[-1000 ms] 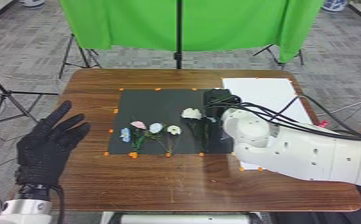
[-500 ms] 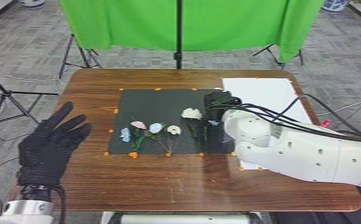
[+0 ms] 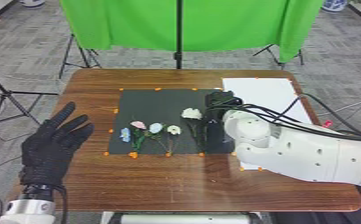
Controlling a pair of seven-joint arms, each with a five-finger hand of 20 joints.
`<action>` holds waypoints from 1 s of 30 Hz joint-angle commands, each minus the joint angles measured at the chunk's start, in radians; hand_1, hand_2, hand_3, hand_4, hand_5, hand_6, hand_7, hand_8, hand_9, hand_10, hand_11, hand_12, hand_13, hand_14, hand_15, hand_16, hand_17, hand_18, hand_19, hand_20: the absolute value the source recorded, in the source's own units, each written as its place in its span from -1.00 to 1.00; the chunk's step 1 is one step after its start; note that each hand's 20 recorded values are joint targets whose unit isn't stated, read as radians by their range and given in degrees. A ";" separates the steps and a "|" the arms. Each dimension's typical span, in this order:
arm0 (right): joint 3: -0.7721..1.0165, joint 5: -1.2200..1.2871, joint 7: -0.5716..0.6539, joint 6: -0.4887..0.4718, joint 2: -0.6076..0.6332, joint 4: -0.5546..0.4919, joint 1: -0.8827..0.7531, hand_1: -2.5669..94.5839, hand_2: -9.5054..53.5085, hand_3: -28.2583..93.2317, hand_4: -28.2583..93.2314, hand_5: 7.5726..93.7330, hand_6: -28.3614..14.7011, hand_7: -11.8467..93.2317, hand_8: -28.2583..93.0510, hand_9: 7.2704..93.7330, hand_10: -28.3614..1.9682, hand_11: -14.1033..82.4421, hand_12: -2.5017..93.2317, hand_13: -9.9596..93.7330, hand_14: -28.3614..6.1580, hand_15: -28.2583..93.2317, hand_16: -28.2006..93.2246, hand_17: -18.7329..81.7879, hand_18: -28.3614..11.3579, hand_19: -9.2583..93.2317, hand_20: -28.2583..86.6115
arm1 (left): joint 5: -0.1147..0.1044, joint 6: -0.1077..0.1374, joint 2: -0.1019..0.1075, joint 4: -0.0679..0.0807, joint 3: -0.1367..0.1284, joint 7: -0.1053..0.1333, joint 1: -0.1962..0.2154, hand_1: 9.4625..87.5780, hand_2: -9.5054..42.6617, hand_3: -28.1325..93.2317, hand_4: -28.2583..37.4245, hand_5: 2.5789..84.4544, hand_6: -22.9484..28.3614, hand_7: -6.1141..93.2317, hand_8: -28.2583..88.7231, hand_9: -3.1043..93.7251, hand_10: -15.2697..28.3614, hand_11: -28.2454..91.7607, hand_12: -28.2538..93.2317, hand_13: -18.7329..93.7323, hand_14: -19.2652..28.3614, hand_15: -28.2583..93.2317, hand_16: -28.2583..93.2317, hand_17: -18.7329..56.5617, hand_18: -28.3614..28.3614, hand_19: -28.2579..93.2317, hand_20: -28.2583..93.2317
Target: Arrange flowers
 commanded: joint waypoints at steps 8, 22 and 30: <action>0.039 0.031 -0.001 -0.026 0.009 -0.027 0.009 -0.31 -1.00 0.76 -1.00 0.23 0.22 -0.40 -0.76 0.55 0.03 -0.09 -0.60 0.59 0.16 0.70 -0.28 -0.15 -0.68 0.78 -0.01 | 0.007 -0.007 -0.007 0.011 0.000 -0.023 0.004 -0.69 -0.39 0.76 -0.96 -0.23 0.22 -0.63 -0.66 -0.29 0.57 -0.04 -0.35 -0.27 0.92 0.48 -0.74 -0.76 0.75 0.36 -0.08; 0.042 0.040 -0.006 -0.040 -0.003 -0.025 0.042 -0.39 -1.00 0.74 -0.97 0.14 0.17 -0.45 -0.74 0.45 -0.13 -0.11 -0.61 0.51 0.02 0.71 -0.30 -0.18 -0.77 0.72 0.00 | 0.008 0.002 -0.002 0.012 0.000 -0.007 0.009 -0.70 -0.39 0.77 -0.97 -0.23 0.22 -0.64 -0.66 -0.29 0.57 -0.04 -0.35 -0.27 0.93 0.47 -0.73 -0.76 0.75 0.35 -0.08; 0.022 0.031 0.010 -0.002 -0.010 0.002 0.049 -0.32 -1.00 0.77 -0.99 0.16 0.20 -0.43 -0.74 0.46 -0.10 -0.11 -0.62 0.51 0.04 0.71 -0.31 -0.17 -0.77 0.72 0.01 | 0.008 0.006 -0.003 0.013 0.007 0.001 0.010 -0.70 -0.39 0.76 -0.96 -0.23 0.22 -0.64 -0.66 -0.29 0.56 -0.05 -0.35 -0.27 0.92 0.47 -0.73 -0.76 0.74 0.35 -0.08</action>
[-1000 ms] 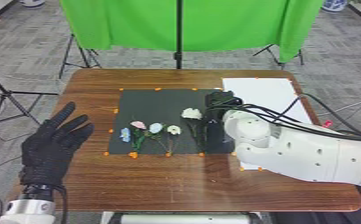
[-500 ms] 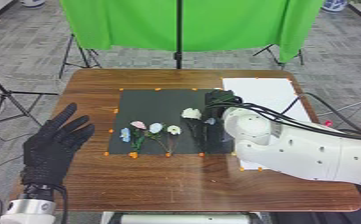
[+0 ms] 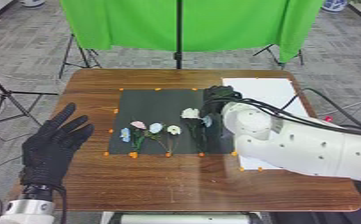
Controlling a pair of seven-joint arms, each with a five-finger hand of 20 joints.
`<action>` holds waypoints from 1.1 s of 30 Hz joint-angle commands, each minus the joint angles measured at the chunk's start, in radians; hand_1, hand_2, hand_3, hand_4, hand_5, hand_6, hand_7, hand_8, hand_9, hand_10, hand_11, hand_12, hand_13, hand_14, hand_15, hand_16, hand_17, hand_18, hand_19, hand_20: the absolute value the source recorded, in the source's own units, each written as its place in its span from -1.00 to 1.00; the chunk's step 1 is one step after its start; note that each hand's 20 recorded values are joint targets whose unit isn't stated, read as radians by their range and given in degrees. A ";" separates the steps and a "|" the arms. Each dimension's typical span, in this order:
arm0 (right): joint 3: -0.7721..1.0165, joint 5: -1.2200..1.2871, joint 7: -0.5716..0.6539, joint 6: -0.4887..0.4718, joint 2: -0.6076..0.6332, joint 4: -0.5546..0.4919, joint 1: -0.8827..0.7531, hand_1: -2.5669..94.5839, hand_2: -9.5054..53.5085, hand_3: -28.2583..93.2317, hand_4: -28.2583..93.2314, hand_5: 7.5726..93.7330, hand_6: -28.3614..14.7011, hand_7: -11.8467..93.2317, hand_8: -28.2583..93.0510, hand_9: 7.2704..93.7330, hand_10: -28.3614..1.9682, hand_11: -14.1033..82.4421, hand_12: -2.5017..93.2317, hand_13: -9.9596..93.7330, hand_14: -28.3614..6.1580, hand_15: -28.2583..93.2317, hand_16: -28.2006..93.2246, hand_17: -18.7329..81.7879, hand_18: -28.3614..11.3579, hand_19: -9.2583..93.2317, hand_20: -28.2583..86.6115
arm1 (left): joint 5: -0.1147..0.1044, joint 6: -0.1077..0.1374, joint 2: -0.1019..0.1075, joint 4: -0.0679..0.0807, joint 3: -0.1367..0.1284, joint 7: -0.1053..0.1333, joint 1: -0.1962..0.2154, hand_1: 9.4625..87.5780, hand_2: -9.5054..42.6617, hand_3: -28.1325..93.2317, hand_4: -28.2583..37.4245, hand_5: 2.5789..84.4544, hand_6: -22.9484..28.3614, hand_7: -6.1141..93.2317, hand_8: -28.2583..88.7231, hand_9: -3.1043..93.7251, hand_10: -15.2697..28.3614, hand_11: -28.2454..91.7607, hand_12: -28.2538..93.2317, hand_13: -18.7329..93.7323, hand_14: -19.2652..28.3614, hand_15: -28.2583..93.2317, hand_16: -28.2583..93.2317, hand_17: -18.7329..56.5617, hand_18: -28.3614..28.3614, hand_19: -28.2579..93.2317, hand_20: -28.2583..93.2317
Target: Arrange flowers
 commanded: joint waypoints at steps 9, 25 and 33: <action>-0.015 -0.020 0.002 0.054 -0.006 0.001 0.032 -0.19 -1.00 0.76 -1.00 0.29 0.28 -0.32 -0.77 0.52 0.03 -0.09 -0.61 0.54 0.14 0.69 -0.31 -0.15 -0.72 0.70 0.00 | 0.002 0.008 -0.006 0.005 0.008 0.011 0.015 -0.69 -0.39 0.76 -0.95 -0.23 0.22 -0.64 -0.66 -0.29 0.56 -0.06 -0.34 -0.27 0.92 0.46 -0.73 -0.76 0.74 0.35 -0.07; -0.023 0.023 -0.035 0.128 0.004 -0.022 0.047 0.01 -0.76 0.71 -1.00 0.65 0.43 -0.29 -0.55 0.72 0.27 -0.23 -0.51 0.63 0.28 0.65 -0.26 -0.12 -0.66 0.68 0.02 | -0.001 0.012 -0.006 0.008 0.014 0.011 0.012 -0.69 -0.39 0.76 -0.95 -0.23 0.23 -0.65 -0.65 -0.29 0.56 -0.07 -0.34 -0.27 0.92 0.45 -0.72 -0.76 0.74 0.34 -0.07; -0.035 0.012 -0.011 0.133 0.005 -0.026 0.057 -0.21 -0.52 0.83 -1.00 0.51 0.43 -0.45 -0.62 0.67 0.06 -0.23 -0.62 0.62 0.17 0.64 -0.26 -0.14 -0.73 0.68 0.04 | 0.001 0.011 -0.010 0.008 0.014 0.003 0.009 -0.69 -0.38 0.76 -0.95 -0.23 0.23 -0.65 -0.65 -0.29 0.56 -0.08 -0.34 -0.27 0.92 0.44 -0.72 -0.76 0.74 0.34 -0.06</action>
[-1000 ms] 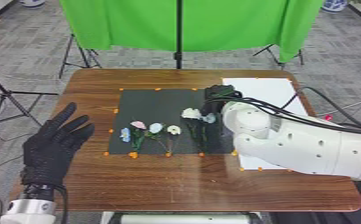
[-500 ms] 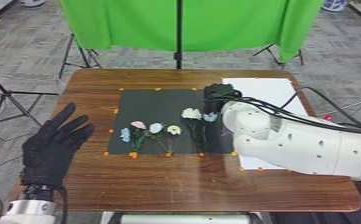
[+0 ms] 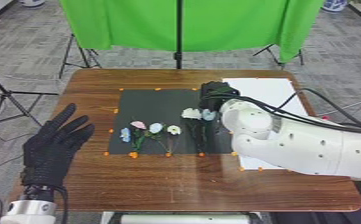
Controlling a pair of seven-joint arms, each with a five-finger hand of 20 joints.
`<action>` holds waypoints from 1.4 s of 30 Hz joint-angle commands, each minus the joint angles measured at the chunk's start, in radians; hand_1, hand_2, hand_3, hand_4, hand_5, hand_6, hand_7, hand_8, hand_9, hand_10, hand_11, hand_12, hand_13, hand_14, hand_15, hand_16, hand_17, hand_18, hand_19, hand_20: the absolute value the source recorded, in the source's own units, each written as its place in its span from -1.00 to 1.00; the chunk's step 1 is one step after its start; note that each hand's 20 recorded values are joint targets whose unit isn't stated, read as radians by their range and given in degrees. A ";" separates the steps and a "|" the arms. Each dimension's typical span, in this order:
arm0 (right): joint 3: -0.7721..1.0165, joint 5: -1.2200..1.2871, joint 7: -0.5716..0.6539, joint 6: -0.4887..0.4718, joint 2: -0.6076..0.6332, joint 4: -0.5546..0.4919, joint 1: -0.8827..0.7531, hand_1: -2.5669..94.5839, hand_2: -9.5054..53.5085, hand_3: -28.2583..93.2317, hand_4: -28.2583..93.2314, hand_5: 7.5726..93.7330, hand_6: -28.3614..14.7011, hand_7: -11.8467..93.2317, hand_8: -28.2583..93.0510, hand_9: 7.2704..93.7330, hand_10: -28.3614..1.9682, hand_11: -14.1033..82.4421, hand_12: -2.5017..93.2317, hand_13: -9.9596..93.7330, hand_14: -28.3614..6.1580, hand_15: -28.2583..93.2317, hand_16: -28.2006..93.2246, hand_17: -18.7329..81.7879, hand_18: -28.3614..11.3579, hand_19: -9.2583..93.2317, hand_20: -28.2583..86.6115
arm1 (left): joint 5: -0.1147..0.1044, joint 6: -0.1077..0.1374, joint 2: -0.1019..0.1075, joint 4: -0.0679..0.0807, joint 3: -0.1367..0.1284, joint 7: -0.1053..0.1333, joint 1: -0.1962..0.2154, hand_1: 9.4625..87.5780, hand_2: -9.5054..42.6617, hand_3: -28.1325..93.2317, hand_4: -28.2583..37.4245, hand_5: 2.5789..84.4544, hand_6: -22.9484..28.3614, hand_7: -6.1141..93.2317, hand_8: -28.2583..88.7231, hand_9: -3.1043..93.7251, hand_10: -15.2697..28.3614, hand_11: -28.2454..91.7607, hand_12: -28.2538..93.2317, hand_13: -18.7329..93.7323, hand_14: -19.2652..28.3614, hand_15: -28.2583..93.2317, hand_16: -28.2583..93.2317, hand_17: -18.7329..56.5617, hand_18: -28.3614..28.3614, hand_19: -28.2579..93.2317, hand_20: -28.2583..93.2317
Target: Arrange flowers
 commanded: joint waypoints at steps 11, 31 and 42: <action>0.051 0.034 0.007 0.048 0.045 -0.046 0.001 -0.42 -0.43 0.87 -1.00 0.33 0.30 -0.46 -0.75 0.58 -0.08 -0.22 -0.62 0.57 0.04 0.66 -0.27 -0.16 -0.80 0.69 0.04 | -0.010 0.033 -0.004 0.002 0.008 0.025 0.028 -0.69 -0.38 0.76 -0.95 -0.23 0.23 -0.66 -0.65 -0.29 0.56 -0.07 -0.33 -0.27 0.92 0.44 -0.71 -0.76 0.74 0.34 -0.06; 1.228 0.728 -0.381 0.216 0.183 -0.264 -0.942 -0.65 -0.40 0.84 -1.00 -0.03 0.23 -0.49 -0.74 0.06 -0.34 -0.38 -0.67 0.10 -0.55 0.25 -0.39 -0.49 -1.00 0.23 -0.27 | 0.019 0.133 0.007 0.025 -0.083 0.030 0.077 -0.76 -0.39 0.73 -1.00 -0.25 0.15 -0.67 -0.65 -0.35 0.47 -0.15 -0.33 -0.34 0.84 0.32 -0.70 -0.84 0.73 0.24 -0.13; 1.505 0.995 -0.610 0.201 0.213 -0.283 -1.185 -0.67 -0.40 0.85 -1.00 -0.17 0.33 -0.49 -0.74 -0.10 -0.23 -0.43 -0.67 -0.05 -0.53 0.11 -0.38 -0.56 -0.93 0.18 -0.28 | 0.051 0.124 0.015 0.033 -0.100 0.039 0.070 -0.79 -0.41 0.71 -1.00 -0.37 -0.02 -0.69 -0.65 -0.39 0.41 -0.21 -0.33 -0.33 0.84 0.25 -0.64 -0.82 0.77 0.26 -0.14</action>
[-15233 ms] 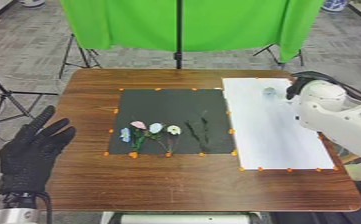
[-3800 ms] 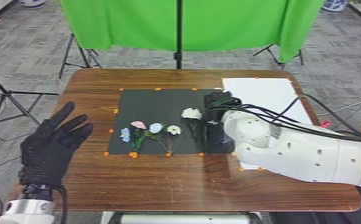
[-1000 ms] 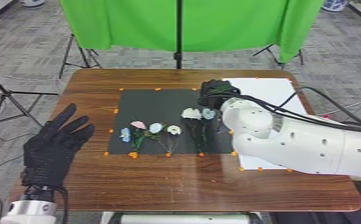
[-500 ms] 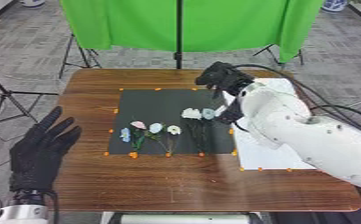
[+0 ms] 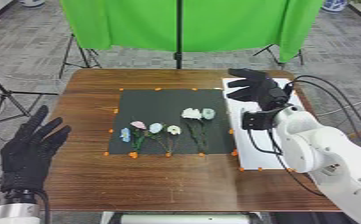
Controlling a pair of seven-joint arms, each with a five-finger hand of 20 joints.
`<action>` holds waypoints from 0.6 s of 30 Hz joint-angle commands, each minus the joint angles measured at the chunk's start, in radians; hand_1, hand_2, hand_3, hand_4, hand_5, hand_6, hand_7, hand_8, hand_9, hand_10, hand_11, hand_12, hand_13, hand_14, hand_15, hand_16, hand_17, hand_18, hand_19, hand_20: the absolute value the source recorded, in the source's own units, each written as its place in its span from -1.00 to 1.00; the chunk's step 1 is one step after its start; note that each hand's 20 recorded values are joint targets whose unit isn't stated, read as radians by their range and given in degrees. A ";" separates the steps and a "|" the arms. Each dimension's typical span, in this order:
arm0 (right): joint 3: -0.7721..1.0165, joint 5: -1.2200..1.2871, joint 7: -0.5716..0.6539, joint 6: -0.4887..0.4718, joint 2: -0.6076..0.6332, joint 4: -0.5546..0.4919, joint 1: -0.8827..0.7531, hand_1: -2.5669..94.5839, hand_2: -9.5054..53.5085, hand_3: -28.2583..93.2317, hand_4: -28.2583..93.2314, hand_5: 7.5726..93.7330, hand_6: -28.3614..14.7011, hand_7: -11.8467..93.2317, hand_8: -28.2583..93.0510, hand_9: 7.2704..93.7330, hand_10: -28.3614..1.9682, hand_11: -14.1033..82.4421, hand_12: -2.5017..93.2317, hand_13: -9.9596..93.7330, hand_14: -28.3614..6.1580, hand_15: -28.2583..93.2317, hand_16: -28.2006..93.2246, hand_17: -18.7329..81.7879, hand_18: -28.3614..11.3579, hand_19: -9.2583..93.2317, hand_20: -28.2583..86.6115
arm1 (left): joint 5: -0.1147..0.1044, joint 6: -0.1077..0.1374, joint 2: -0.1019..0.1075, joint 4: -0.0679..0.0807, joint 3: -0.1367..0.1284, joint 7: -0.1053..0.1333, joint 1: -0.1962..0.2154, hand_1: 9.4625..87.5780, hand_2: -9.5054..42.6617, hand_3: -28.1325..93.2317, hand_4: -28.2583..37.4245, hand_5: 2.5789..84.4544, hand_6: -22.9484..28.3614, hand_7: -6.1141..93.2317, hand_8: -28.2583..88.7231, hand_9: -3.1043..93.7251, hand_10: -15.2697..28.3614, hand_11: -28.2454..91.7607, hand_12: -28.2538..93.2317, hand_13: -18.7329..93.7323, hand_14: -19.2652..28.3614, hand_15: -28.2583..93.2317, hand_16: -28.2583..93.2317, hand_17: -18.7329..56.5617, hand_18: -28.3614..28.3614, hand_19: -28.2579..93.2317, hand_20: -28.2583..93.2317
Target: Arrange flowers
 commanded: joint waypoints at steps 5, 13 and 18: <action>0.354 0.146 -0.119 -0.048 0.065 0.001 -0.267 -0.67 -0.39 0.84 -1.00 -0.20 0.35 -0.48 -0.74 -0.12 -0.17 -0.45 -0.67 -0.05 -0.53 0.11 -0.35 -0.56 -0.93 0.19 -0.26 | 0.035 -0.016 0.006 0.016 -0.031 -0.030 -0.007 -0.80 -0.41 0.71 -1.00 -0.35 0.01 -0.67 -0.65 -0.36 0.45 -0.18 -0.31 -0.30 0.86 0.28 -0.64 -0.76 0.81 0.33 -0.11; 0.442 0.215 -0.131 -0.129 0.047 0.012 -0.358 -0.67 -0.38 0.84 -1.00 -0.17 0.36 -0.47 -0.74 -0.03 -0.24 -0.35 -0.65 0.03 -0.48 0.25 -0.34 -0.52 -0.94 0.25 -0.19 | 0.020 -0.028 -0.005 0.030 -0.014 -0.042 -0.028 -0.79 -0.41 0.72 -1.00 -0.25 0.14 -0.65 -0.66 -0.30 0.52 -0.10 -0.32 -0.27 0.90 0.35 -0.66 -0.74 0.83 0.36 -0.09; 0.464 0.254 -0.141 -0.154 0.044 0.020 -0.385 -0.67 -0.38 0.83 -1.00 -0.17 0.36 -0.47 -0.74 -0.03 -0.23 -0.36 -0.66 0.03 -0.49 0.25 -0.35 -0.52 -0.94 0.25 -0.18 | 0.007 -0.016 0.002 0.032 -0.002 -0.018 -0.036 -0.78 -0.41 0.72 -1.00 -0.24 0.14 -0.66 -0.65 -0.30 0.53 -0.11 -0.33 -0.25 0.92 0.36 -0.67 -0.70 0.85 0.39 -0.08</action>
